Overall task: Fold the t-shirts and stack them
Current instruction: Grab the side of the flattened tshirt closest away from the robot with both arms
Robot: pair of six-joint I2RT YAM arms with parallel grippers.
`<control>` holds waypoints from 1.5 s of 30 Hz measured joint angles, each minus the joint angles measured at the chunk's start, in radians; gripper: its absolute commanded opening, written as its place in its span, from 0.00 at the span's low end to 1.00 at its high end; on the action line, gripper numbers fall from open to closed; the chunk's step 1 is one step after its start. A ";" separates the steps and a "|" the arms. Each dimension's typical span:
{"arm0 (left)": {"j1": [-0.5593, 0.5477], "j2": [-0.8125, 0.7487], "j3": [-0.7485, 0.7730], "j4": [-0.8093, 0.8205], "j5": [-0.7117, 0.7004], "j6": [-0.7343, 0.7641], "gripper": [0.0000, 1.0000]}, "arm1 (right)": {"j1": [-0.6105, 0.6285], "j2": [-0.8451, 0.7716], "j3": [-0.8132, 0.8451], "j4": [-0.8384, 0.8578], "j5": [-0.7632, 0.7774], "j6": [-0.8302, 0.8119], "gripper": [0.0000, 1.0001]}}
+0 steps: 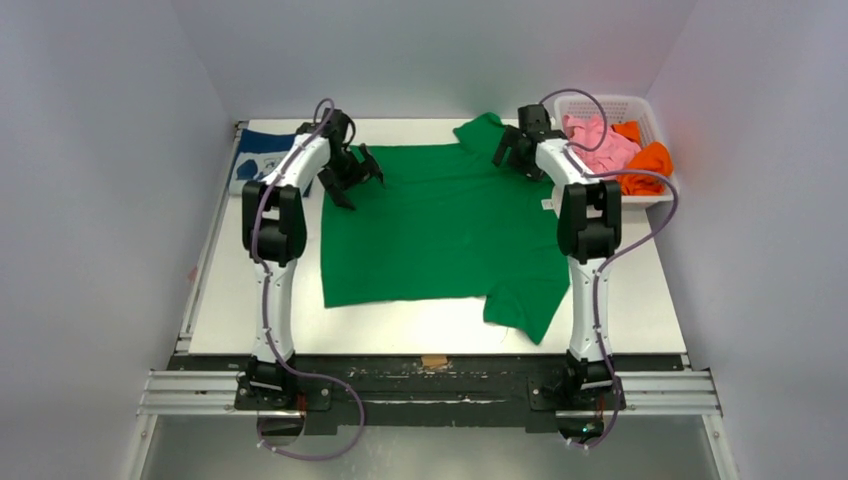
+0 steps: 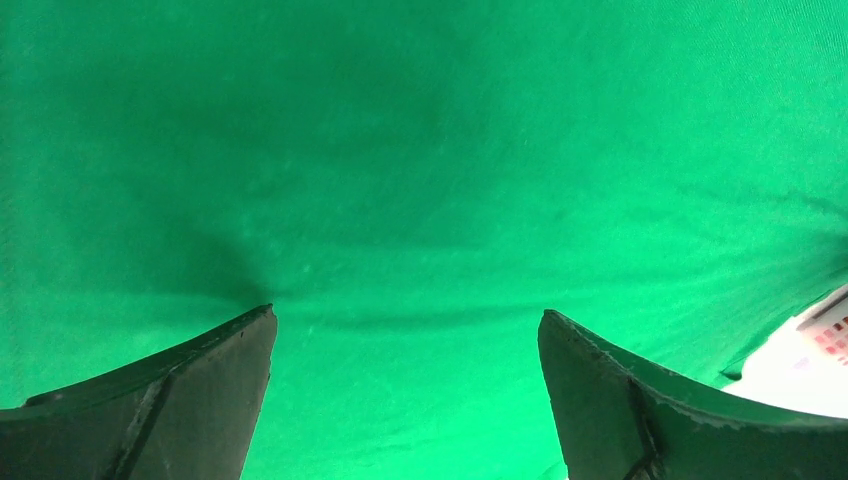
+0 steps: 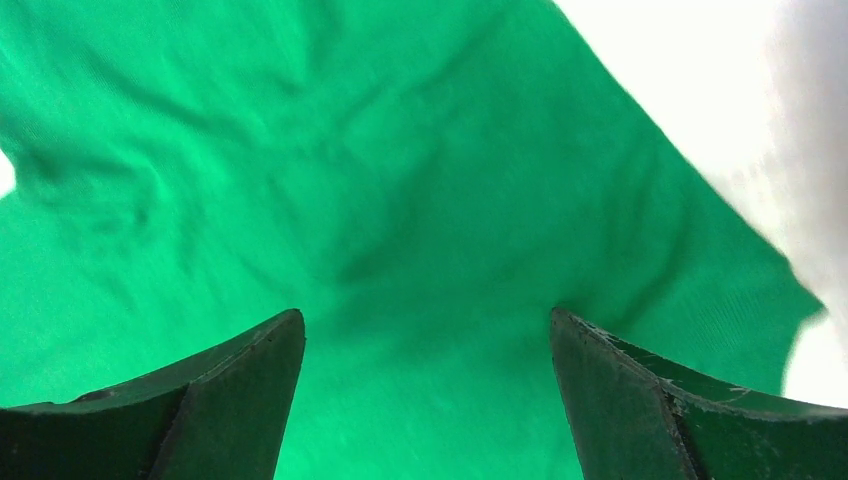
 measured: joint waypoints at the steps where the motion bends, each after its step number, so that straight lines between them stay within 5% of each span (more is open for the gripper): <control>1: 0.000 -0.021 -0.023 0.013 -0.008 0.004 1.00 | 0.001 -0.031 -0.048 0.007 0.000 -0.010 0.91; 5: 0.000 -0.244 -0.270 0.076 -0.047 0.018 1.00 | 0.009 -0.229 -0.294 0.019 0.002 -0.039 0.91; 13: -0.020 -0.967 -0.962 0.153 -0.141 -0.030 0.97 | 0.050 -0.764 -0.772 0.119 -0.001 -0.029 0.90; 20: -0.025 -1.167 -1.368 0.153 -0.204 -0.173 0.79 | 0.075 -0.875 -0.949 0.143 0.002 -0.014 0.89; 32: -0.097 -1.190 -1.477 0.245 -0.360 -0.451 0.55 | 0.121 -0.905 -0.994 0.142 0.001 -0.010 0.88; 40: -0.120 -1.105 -1.454 0.270 -0.428 -0.517 0.35 | 0.121 -0.912 -0.994 0.152 0.005 -0.010 0.88; 45: -0.140 -1.061 -1.423 0.270 -0.459 -0.536 0.31 | 0.121 -0.912 -0.994 0.152 0.010 -0.010 0.88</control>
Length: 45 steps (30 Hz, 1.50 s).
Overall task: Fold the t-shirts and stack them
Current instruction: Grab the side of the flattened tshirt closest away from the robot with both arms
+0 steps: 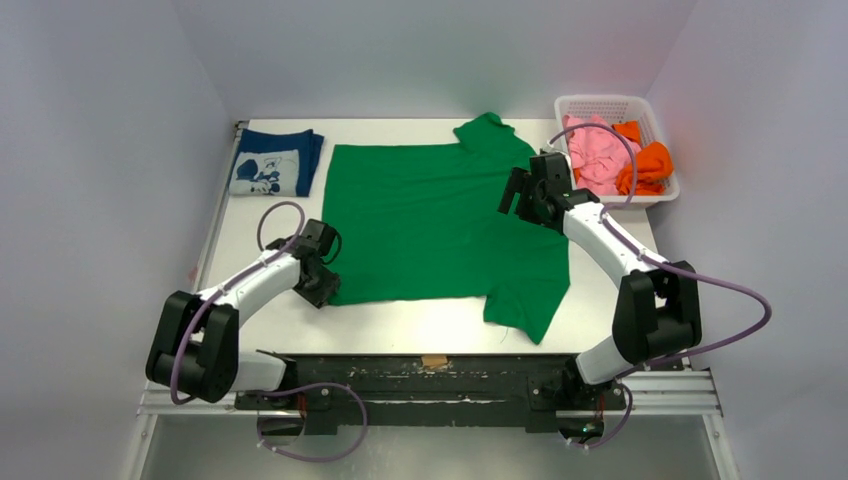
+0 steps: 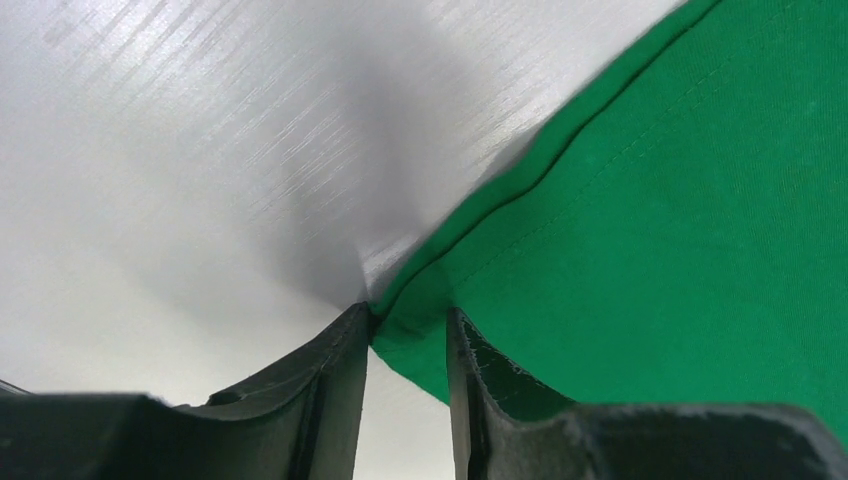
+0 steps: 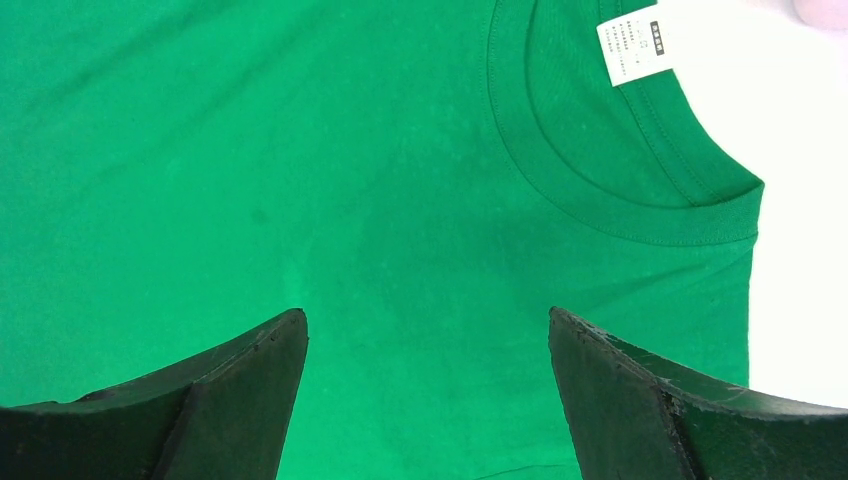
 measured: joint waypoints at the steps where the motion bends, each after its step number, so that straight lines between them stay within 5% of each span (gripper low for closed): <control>1: -0.004 0.008 0.007 0.000 -0.007 -0.001 0.31 | 0.000 0.000 0.000 0.000 0.002 0.000 0.88; 5: -0.011 0.034 0.026 -0.009 -0.021 -0.002 0.27 | 0.000 0.000 0.000 0.000 0.011 0.000 0.88; 9: -0.013 0.087 0.071 -0.019 -0.034 -0.002 0.00 | 0.000 0.000 0.000 0.000 0.017 0.000 0.88; 21: -0.022 0.076 0.099 -0.057 -0.033 0.010 0.00 | 0.013 -0.043 -0.014 -0.070 0.044 -0.001 0.83; 29: -0.022 -0.058 0.098 -0.121 -0.058 0.023 0.00 | 0.172 -0.203 -0.163 -0.307 0.024 0.000 0.75; 37: -0.016 -0.062 0.079 -0.130 -0.063 0.036 0.00 | 0.218 -0.341 -0.346 -0.498 -0.066 0.058 0.56; 42: -0.016 -0.061 0.053 -0.127 -0.059 0.036 0.00 | 0.229 -0.328 -0.420 -0.477 -0.113 0.072 0.49; 45: -0.016 -0.062 0.046 -0.128 -0.057 0.037 0.00 | 0.229 -0.299 -0.454 -0.430 -0.132 0.079 0.37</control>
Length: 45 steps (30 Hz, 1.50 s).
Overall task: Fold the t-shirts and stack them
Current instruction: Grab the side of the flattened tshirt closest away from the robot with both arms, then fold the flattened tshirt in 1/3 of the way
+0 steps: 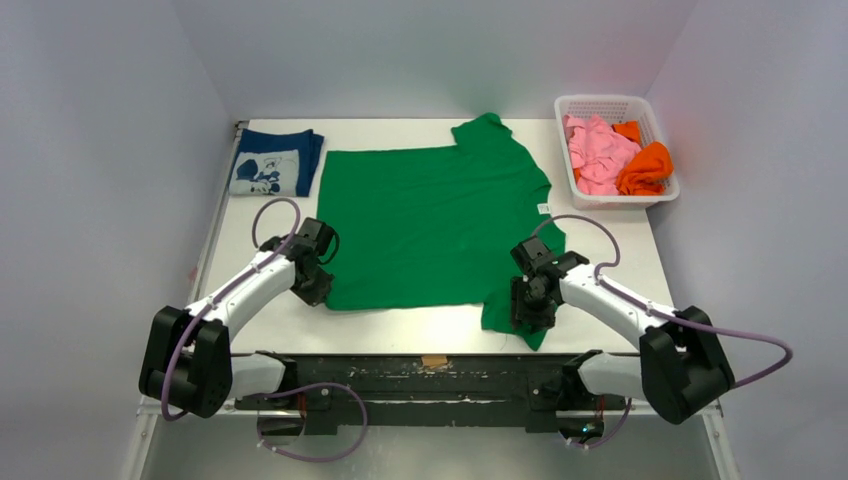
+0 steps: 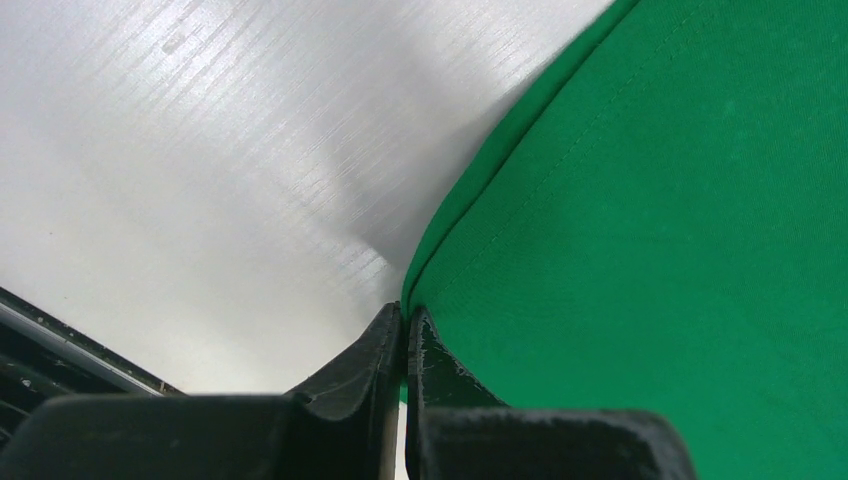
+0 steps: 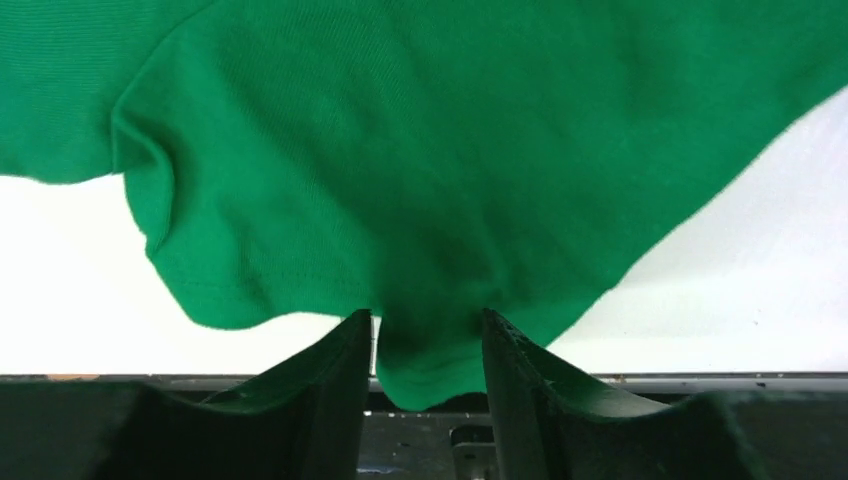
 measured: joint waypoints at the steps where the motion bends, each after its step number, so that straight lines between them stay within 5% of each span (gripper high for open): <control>1: 0.000 0.000 -0.001 0.001 0.000 0.000 0.00 | 0.000 0.013 -0.008 0.016 -0.007 0.002 0.33; 8: 0.000 -0.019 -0.027 0.000 0.004 0.001 0.00 | 0.006 0.031 -0.036 0.052 -0.020 0.027 0.00; 21: 0.001 -0.238 -0.110 -0.026 0.066 0.018 0.00 | 0.046 -0.068 0.068 -0.055 -0.060 0.068 0.00; 45: 0.223 0.074 0.233 0.005 0.216 0.205 0.00 | -0.187 0.344 0.702 -0.053 -0.006 -0.146 0.00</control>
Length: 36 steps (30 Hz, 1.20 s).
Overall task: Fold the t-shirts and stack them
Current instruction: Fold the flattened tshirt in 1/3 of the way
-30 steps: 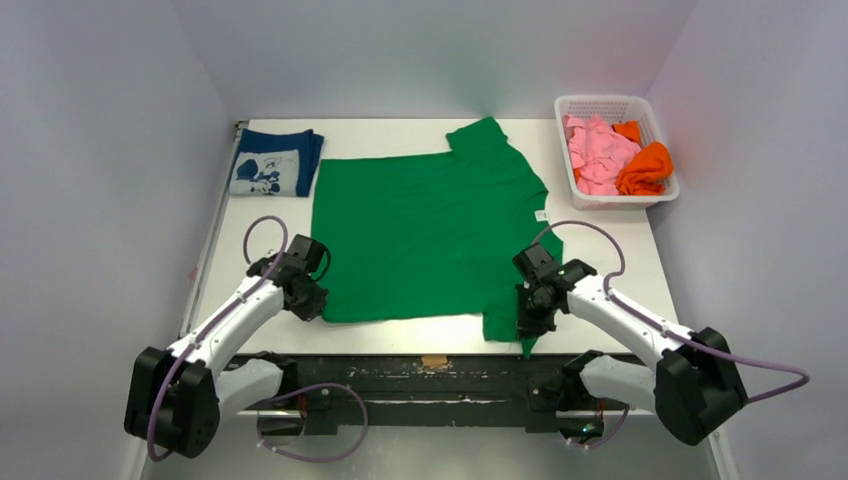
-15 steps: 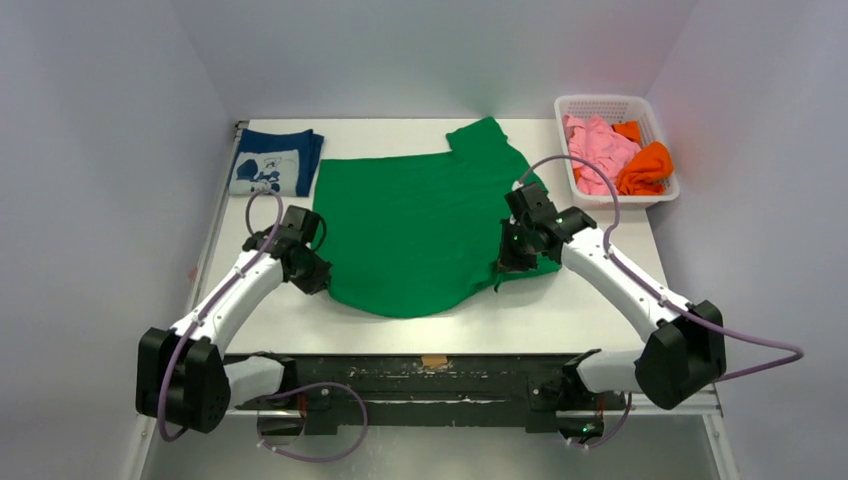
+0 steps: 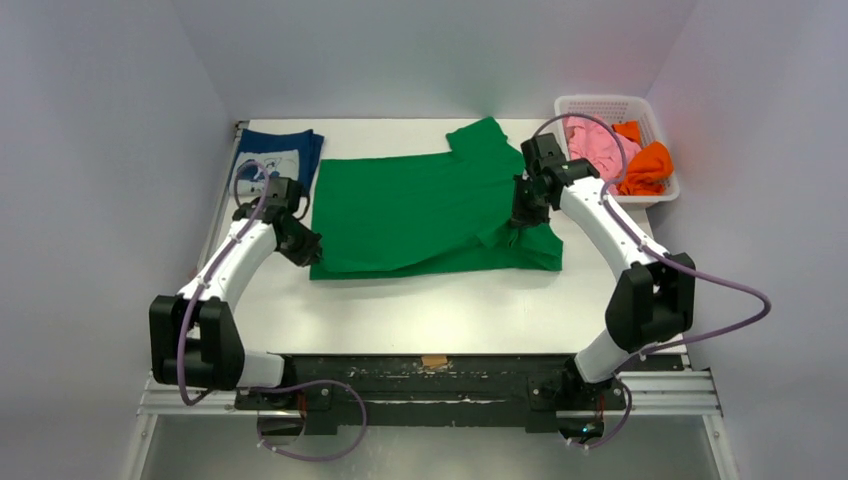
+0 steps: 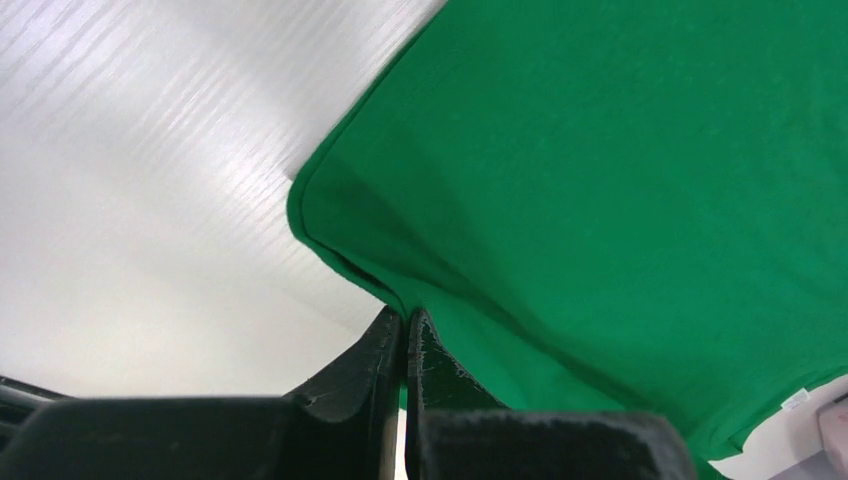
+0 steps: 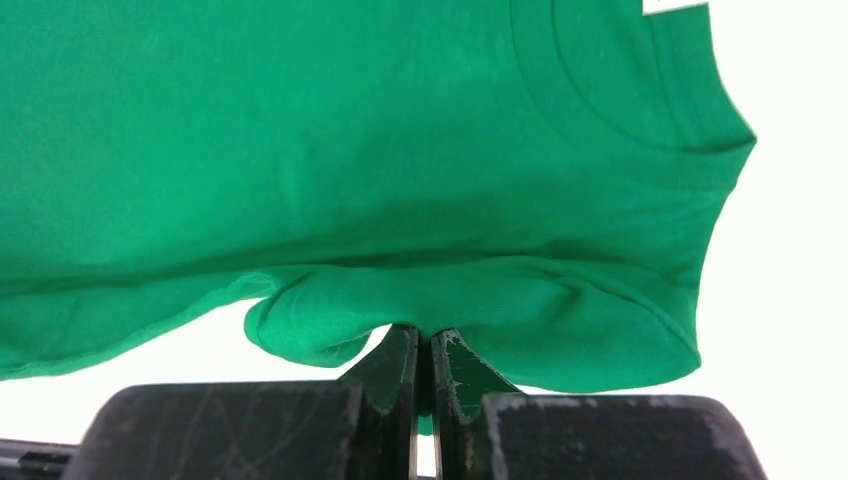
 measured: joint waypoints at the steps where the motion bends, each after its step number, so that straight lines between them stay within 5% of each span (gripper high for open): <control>1: 0.001 0.017 0.018 0.000 0.002 0.005 0.00 | -0.005 0.019 0.022 -0.002 0.003 -0.013 0.00; 20: 0.060 0.386 0.352 -0.010 0.038 0.048 0.01 | -0.091 0.308 0.241 -0.010 -0.002 -0.073 0.00; 22: 0.060 0.438 0.403 -0.015 0.038 0.048 0.12 | -0.100 0.349 0.268 -0.013 -0.002 -0.072 0.03; 26: 0.065 0.541 0.505 -0.033 0.037 0.050 0.55 | -0.115 0.469 0.383 -0.007 -0.003 -0.060 0.26; 27: 0.068 0.563 0.529 -0.039 0.037 0.048 0.63 | -0.119 0.510 0.431 -0.012 -0.003 -0.053 0.39; 28: 0.072 0.580 0.550 -0.043 0.038 0.047 0.76 | -0.124 0.553 0.483 -0.012 -0.002 -0.044 0.61; 29: 0.079 0.592 0.569 -0.050 0.038 0.048 0.98 | -0.131 0.597 0.541 -0.013 -0.002 -0.035 0.76; 32: 0.098 0.593 0.616 -0.071 0.036 0.053 1.00 | -0.150 0.669 0.657 -0.008 -0.002 -0.020 0.86; 36: 0.119 0.534 0.637 -0.065 0.050 0.076 1.00 | -0.164 0.580 0.571 0.058 -0.003 -0.023 0.88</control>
